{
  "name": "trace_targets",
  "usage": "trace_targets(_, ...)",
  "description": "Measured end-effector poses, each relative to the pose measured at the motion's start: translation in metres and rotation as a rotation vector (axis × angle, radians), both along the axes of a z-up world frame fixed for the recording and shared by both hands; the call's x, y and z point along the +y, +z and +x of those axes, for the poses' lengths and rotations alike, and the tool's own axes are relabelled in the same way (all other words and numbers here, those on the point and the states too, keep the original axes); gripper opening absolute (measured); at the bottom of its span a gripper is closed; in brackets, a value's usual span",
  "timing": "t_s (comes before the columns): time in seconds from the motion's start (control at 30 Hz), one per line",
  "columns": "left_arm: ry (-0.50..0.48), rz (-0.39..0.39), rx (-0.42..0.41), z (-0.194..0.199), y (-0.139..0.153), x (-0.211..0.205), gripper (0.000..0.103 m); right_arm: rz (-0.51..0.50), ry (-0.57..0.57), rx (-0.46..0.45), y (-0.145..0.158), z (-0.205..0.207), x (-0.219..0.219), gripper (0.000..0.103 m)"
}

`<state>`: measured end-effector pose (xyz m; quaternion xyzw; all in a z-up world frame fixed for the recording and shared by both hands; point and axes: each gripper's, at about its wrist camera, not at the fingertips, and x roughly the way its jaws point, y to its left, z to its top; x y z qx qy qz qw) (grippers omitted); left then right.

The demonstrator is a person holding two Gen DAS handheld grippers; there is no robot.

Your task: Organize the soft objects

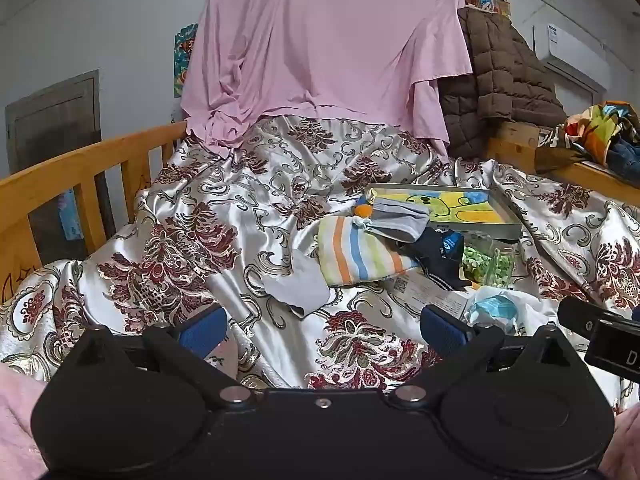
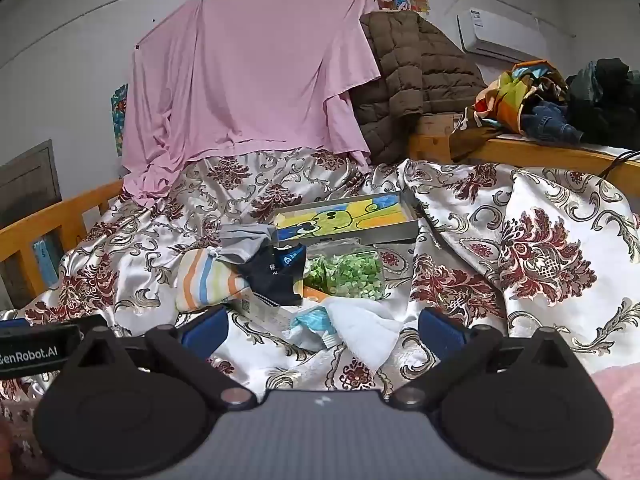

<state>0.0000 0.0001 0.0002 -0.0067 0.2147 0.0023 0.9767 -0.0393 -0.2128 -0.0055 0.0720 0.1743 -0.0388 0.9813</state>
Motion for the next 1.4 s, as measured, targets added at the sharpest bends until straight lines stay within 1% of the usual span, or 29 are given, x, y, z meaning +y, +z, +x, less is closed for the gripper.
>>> trace_targets(1.4,0.002,-0.003,0.002,-0.0003,-0.0015,0.0002,0.102,0.008,0.000,0.000,-0.0008,0.0001,-0.0011,0.103)
